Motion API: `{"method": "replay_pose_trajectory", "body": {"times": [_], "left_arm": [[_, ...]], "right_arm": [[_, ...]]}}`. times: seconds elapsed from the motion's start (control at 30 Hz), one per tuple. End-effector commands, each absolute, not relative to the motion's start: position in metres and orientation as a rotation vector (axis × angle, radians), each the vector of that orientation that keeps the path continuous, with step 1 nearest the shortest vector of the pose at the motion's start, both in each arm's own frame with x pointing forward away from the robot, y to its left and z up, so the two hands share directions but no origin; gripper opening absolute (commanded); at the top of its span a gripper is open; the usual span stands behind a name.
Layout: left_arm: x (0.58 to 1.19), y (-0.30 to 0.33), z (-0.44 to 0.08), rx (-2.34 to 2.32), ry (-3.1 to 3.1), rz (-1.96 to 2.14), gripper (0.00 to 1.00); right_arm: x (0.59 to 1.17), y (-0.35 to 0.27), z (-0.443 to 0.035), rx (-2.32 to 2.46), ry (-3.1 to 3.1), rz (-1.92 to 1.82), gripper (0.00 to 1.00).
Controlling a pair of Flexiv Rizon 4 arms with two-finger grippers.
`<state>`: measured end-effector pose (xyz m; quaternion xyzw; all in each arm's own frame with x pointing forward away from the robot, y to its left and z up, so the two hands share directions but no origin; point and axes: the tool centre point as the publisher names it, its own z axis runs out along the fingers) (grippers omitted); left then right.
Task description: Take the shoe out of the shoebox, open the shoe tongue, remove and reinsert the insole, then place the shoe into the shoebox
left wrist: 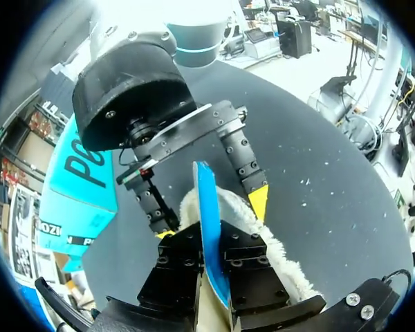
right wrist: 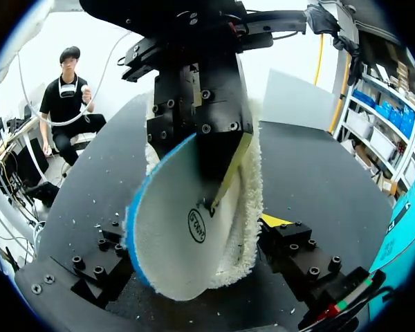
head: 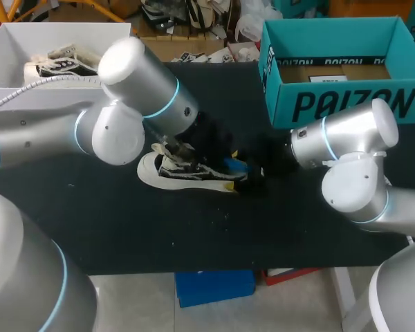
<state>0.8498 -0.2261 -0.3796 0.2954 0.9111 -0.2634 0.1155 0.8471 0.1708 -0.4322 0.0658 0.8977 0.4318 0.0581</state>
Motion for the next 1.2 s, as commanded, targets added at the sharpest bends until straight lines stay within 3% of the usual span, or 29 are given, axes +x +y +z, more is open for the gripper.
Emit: {"method": "replay_pose_trajectory", "body": {"times": [0.03, 0.37, 0.97, 1.2], "left_arm": [[0.847, -0.211, -0.368, 0.924, 2.639, -0.894, 0.0], [0.835, -0.207, -0.31, 0.984, 2.552, -1.137, 0.0], [0.802, -0.255, -0.152, 0.844, 2.462, -1.731, 0.0], [0.802, -0.255, -0.152, 0.844, 2.462, -1.731, 0.0]], "right_arm": [[0.848, 0.17, -0.436, 0.202, 2.723, 1.303, 0.0], [0.848, 0.17, -0.436, 0.202, 2.723, 1.303, 0.0], [0.848, 0.17, -0.436, 0.202, 2.723, 1.303, 0.0], [0.848, 0.17, -0.436, 0.202, 2.723, 1.303, 0.0]]}}
